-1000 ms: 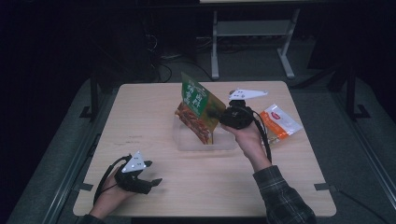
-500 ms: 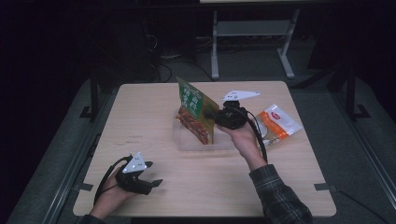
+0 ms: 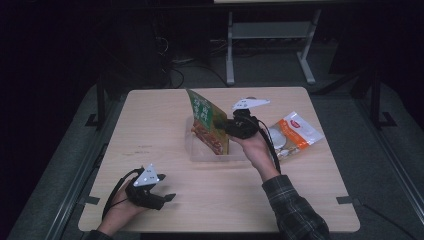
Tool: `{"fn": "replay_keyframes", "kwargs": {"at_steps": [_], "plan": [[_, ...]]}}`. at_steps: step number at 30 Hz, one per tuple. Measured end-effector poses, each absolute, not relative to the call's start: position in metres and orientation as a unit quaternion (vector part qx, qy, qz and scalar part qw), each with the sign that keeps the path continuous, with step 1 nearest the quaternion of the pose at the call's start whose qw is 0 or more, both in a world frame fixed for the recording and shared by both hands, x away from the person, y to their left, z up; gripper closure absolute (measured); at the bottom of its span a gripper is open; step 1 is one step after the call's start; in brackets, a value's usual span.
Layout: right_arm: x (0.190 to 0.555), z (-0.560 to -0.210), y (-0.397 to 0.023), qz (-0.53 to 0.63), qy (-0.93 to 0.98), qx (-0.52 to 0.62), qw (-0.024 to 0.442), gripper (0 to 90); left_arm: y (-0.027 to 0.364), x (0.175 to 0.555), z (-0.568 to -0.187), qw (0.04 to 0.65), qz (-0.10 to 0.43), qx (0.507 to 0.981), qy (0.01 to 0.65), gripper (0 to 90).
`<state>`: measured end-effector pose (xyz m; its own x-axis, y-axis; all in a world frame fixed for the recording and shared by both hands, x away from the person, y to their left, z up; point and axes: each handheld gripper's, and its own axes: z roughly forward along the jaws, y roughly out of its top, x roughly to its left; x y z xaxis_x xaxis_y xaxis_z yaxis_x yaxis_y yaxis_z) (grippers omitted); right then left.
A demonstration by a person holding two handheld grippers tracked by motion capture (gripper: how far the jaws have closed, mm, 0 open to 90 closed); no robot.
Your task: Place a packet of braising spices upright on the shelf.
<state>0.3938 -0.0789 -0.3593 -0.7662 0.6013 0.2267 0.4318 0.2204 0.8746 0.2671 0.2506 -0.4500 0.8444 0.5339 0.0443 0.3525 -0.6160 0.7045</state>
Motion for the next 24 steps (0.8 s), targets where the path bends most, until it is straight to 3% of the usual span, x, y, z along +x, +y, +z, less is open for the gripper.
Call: {"fn": "replay_keyframes", "kwargs": {"at_steps": [11,17,24], "plan": [[0.3969,-0.3674,-0.0713,0.523,0.784,0.325,0.081,87.3,0.2481,0.2675,-0.4526,0.355,0.121,0.894,0.246,23.7],[0.3949,-0.3651,-0.0708,0.530,0.781,0.322,0.076,74.3,0.2484,0.2684,-0.4543,0.351,0.117,0.896,0.244,20.5],[0.3907,-0.3596,-0.0736,0.528,0.786,0.314,0.072,51.8,0.2489,0.2692,-0.4545,0.353,0.112,0.895,0.248,17.6]]}}
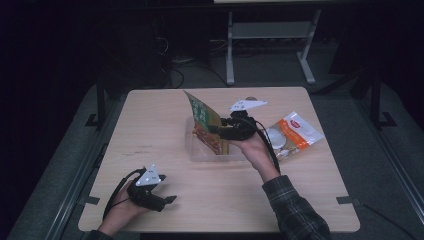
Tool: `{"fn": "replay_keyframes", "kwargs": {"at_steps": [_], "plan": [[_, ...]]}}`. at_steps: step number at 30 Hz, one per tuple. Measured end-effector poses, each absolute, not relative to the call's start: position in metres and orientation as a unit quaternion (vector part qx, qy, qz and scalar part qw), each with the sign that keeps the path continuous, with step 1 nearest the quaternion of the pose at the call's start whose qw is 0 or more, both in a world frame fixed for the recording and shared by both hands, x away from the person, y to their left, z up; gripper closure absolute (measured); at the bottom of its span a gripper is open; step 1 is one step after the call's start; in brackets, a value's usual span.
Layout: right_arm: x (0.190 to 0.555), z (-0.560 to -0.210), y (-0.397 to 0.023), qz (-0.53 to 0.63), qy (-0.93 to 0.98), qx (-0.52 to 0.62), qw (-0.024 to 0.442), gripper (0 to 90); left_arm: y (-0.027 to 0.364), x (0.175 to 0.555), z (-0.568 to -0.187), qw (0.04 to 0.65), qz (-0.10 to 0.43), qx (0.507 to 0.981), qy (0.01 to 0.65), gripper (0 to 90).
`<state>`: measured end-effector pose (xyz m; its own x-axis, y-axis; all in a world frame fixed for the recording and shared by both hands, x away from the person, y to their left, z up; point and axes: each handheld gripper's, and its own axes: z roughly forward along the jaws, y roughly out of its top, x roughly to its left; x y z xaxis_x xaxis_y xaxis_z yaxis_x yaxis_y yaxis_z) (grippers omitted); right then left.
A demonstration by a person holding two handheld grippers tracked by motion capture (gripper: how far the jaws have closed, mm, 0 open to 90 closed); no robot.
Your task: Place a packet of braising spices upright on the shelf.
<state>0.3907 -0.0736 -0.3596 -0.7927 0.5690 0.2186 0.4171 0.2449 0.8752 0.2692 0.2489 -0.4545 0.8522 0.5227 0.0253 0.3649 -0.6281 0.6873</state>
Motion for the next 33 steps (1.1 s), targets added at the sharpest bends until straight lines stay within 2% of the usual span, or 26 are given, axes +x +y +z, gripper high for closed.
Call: {"fn": "replay_keyframes", "kwargs": {"at_steps": [3,8,23,33], "plan": [[0.388,-0.358,-0.075,0.524,0.791,0.308,0.074,45.9,0.249,0.270,-0.455,0.356,0.113,0.894,0.247,16.7],[0.379,-0.356,-0.084,0.510,0.800,0.300,0.094,41.5,0.250,0.270,-0.455,0.357,0.113,0.894,0.247,16.2],[0.345,-0.355,-0.129,0.491,0.815,0.288,0.106,40.3,0.248,0.269,-0.455,0.364,0.112,0.892,0.245,16.3],[0.343,-0.367,-0.168,0.481,0.806,0.324,0.118,40.3,0.247,0.269,-0.454,0.361,0.117,0.894,0.238,16.6]]}}
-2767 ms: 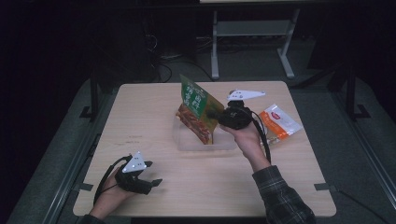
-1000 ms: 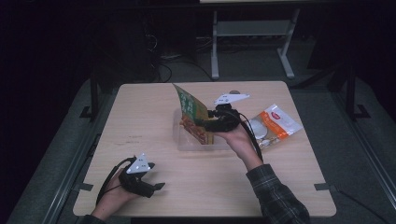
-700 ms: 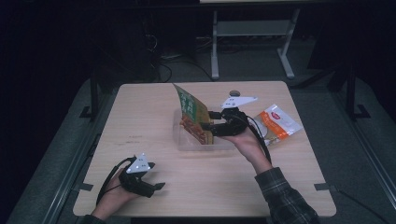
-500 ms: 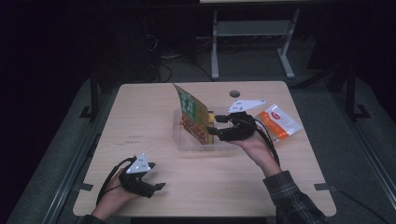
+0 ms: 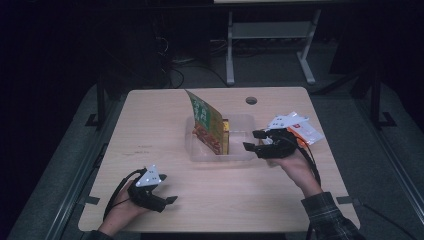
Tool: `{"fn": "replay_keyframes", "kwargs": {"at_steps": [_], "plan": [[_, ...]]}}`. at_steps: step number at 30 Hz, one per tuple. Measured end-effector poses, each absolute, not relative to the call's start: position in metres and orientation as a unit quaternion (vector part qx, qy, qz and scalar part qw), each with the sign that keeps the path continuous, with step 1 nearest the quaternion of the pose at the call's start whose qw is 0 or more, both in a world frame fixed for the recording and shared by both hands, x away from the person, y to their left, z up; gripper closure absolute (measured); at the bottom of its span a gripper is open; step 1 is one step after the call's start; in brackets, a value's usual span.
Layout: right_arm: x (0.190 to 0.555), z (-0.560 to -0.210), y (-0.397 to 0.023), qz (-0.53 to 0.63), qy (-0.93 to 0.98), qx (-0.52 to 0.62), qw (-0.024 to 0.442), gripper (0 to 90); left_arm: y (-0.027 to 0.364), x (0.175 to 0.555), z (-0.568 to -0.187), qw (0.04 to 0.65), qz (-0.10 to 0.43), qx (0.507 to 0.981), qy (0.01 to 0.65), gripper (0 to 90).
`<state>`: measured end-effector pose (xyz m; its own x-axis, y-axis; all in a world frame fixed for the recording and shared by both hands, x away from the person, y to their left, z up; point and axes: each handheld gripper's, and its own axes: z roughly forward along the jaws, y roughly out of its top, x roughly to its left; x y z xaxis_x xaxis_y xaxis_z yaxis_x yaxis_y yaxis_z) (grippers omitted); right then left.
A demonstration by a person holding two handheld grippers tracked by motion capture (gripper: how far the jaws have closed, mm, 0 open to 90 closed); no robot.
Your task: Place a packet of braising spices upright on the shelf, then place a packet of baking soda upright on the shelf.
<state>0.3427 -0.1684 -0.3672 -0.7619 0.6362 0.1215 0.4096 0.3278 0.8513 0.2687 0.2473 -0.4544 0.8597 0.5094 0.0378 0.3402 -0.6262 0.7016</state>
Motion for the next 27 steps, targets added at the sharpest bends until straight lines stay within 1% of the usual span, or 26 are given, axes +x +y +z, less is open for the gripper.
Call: {"fn": "replay_keyframes", "kwargs": {"at_steps": [4,8,14,17,20,22,24,27], "plan": [[0.348,-0.368,-0.184,0.474,0.800,0.345,0.129,41.4,0.247,0.269,-0.454,0.362,0.116,0.893,0.238,16.9],[0.357,-0.374,-0.199,0.457,0.797,0.366,0.145,47.3,0.248,0.269,-0.455,0.364,0.113,0.892,0.242,17.3],[0.379,-0.389,-0.217,0.421,0.785,0.423,0.170,75.2,0.245,0.269,-0.456,0.361,0.112,0.895,0.238,18.8],[0.396,-0.399,-0.223,0.417,0.771,0.446,0.180,86.7,0.244,0.269,-0.457,0.362,0.109,0.894,0.240,18.9],[0.413,-0.409,-0.223,0.402,0.774,0.456,0.179,88.5,0.244,0.269,-0.457,0.361,0.108,0.895,0.240,19.0],[0.426,-0.413,-0.222,0.386,0.776,0.462,0.188,89.4,0.245,0.270,-0.458,0.359,0.108,0.896,0.238,19.2],[0.437,-0.418,-0.223,0.400,0.769,0.465,0.181,89.7,0.245,0.270,-0.458,0.359,0.107,0.896,0.239,19.2],[0.452,-0.425,-0.217,0.385,0.775,0.466,0.182,89.9,0.246,0.270,-0.458,0.359,0.107,0.896,0.238,19.2]]}}
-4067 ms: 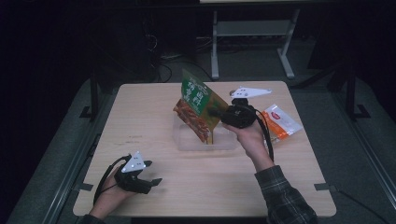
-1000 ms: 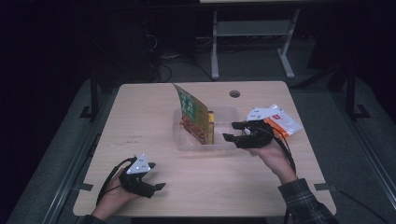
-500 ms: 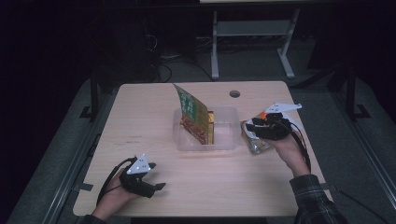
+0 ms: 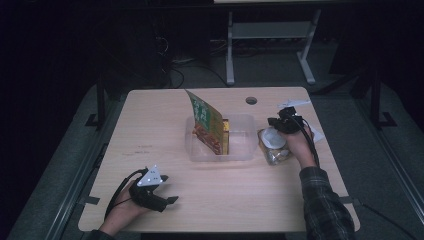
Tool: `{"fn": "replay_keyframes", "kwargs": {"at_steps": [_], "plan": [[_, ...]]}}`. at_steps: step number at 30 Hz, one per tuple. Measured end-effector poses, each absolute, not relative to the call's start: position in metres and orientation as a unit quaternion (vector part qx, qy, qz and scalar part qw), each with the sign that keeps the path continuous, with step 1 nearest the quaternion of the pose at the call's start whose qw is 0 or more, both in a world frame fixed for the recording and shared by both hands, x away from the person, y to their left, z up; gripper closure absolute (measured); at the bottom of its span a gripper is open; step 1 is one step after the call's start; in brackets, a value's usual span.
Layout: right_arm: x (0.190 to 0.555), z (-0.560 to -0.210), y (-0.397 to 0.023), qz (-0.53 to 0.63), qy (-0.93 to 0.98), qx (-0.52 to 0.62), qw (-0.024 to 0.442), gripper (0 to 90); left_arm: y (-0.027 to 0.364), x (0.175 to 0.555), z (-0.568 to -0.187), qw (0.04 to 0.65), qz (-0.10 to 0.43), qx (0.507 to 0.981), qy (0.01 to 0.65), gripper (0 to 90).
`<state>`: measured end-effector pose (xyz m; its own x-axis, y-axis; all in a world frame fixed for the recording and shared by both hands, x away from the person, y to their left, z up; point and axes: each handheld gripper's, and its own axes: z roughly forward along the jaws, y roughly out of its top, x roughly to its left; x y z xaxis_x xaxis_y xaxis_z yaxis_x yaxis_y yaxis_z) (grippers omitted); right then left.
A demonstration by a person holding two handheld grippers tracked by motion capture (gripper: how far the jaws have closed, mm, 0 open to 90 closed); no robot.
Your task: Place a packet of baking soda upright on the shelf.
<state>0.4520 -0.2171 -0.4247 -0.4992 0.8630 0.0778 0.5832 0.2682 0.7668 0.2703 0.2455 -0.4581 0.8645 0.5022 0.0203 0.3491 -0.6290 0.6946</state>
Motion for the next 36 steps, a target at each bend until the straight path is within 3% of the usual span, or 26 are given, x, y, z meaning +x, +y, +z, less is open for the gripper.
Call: {"fn": "replay_keyframes", "kwargs": {"at_steps": [11,21,36], "plan": [[0.470,-0.446,-0.208,0.346,0.790,0.472,0.180,90.0,0.245,0.270,-0.458,0.359,0.106,0.896,0.236,20.2],[0.460,-0.452,-0.209,0.346,0.796,0.460,0.186,89.9,0.245,0.269,-0.457,0.358,0.107,0.898,0.233,20.3],[0.425,-0.454,-0.217,0.358,0.807,0.443,0.157,89.9,0.243,0.268,-0.457,0.354,0.107,0.900,0.228,20.4]]}}
